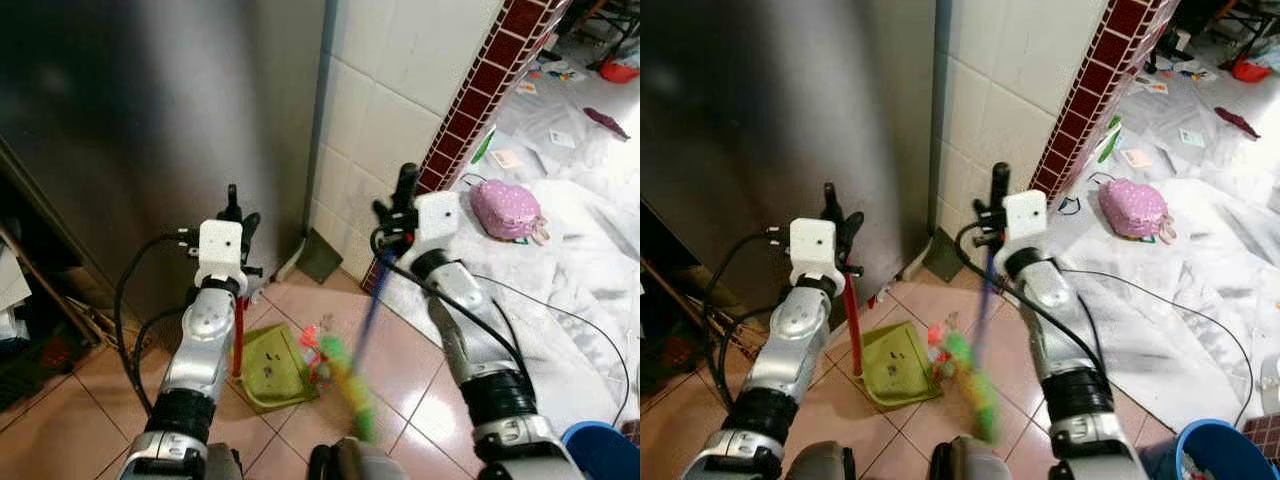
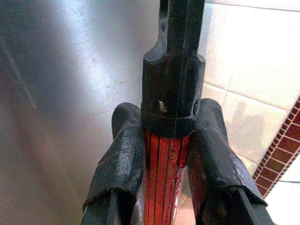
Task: Sweep floor
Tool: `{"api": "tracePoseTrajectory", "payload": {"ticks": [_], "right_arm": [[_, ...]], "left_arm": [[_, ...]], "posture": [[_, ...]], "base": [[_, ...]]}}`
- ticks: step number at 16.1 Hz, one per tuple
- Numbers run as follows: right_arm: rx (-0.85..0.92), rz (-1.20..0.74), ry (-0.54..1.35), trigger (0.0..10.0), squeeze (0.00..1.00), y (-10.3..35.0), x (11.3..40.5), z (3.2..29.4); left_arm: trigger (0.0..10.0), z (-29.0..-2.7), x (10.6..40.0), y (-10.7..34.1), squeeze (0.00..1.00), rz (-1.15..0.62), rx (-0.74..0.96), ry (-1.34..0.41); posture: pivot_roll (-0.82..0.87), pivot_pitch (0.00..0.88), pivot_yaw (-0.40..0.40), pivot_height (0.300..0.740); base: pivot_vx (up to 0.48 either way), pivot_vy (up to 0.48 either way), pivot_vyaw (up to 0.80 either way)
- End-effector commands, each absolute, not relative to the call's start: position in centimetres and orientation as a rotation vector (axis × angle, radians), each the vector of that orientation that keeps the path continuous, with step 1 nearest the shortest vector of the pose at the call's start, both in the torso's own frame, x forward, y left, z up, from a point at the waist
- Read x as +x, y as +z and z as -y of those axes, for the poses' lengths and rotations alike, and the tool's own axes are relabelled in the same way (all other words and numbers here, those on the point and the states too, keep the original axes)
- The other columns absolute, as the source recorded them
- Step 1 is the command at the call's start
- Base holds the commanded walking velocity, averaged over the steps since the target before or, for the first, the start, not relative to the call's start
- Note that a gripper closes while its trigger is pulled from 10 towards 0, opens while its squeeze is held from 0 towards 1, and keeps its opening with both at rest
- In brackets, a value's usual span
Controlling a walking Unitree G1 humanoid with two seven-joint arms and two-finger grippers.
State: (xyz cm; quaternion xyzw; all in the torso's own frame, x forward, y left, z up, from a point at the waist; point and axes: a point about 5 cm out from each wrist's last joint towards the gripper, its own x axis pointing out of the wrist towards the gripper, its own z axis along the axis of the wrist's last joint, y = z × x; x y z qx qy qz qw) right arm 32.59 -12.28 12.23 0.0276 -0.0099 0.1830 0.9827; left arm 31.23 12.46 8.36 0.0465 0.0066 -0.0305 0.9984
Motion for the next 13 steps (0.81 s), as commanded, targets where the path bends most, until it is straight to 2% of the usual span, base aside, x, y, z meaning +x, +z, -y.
{"api": "tracePoseTrajectory", "payload": {"ticks": [1, 5, 9, 13], "right_arm": [[0.149, 0.018, 0.376, 10.0, 0.00, 12.8, 32.7, 12.4], [0.199, 0.046, 0.471, 10.0, 0.00, 15.1, 32.7, 11.3], [-0.019, 0.225, 0.599, 10.0, 0.00, 19.0, 32.8, 10.5], [-0.018, 0.319, 0.655, 10.0, 0.00, 22.2, 33.0, 10.6]], "left_arm": [[10.0, -11.3, 30.6, 6.5, 0.00, -0.107, 0.079, -0.114], [10.0, -11.3, 30.8, 6.3, 0.00, -0.118, 0.063, -0.120], [10.0, -10.4, 31.0, 6.4, 0.00, -0.123, 0.058, -0.177], [10.0, -9.5, 30.8, 6.1, 0.00, -0.147, 0.062, -0.257]], "posture": [[-0.05, 0.122, -0.128, 0.740], [-0.05, 0.117, -0.126, 0.740], [-0.06, 0.109, -0.118, 0.740], [-0.06, 0.102, -0.113, 0.740]], "base": [[0.000, 0.000, 0.00], [0.000, 0.000, 0.00], [0.000, 0.000, 0.00], [0.000, 0.000, 0.00]]}}
